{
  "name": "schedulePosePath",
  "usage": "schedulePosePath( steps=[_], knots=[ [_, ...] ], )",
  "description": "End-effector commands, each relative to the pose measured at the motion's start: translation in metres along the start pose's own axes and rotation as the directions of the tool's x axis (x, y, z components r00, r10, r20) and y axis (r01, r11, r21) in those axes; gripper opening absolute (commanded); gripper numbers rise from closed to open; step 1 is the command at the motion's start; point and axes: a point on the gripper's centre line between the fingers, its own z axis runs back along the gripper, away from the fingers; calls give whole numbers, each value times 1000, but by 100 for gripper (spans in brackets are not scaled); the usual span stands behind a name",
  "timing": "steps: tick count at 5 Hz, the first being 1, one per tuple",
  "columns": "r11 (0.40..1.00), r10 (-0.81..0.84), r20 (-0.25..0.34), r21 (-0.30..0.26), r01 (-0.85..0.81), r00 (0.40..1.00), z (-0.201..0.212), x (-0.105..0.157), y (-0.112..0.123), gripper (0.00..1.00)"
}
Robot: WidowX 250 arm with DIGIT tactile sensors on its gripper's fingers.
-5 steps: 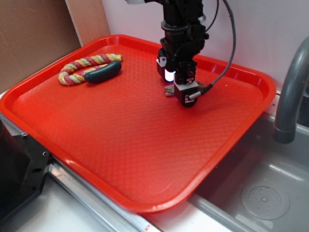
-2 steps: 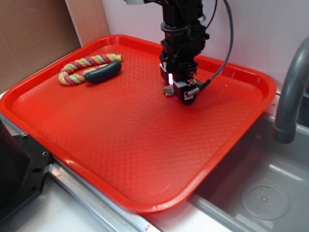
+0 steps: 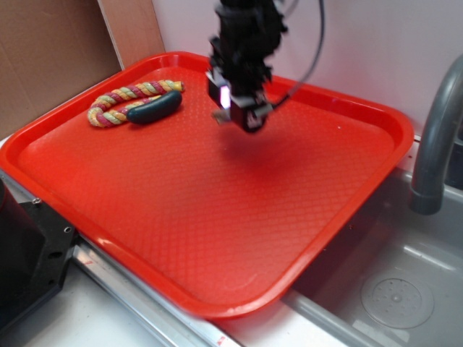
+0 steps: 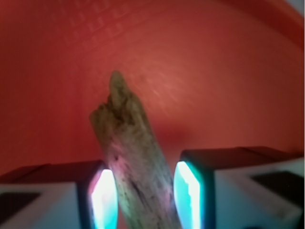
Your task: Grab the wood chip.
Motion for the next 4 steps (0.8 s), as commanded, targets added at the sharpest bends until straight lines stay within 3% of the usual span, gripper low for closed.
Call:
schedulePosePath(
  steps=[1,3,4],
  knots=[
    [972,234,63,-46,-232,970,64,-55,29,0],
    [939,343,180,-49,-340,922,77,-117,36,0],
    [954,299,208,-29,-299,931,70,-116,28,0]
  ],
)
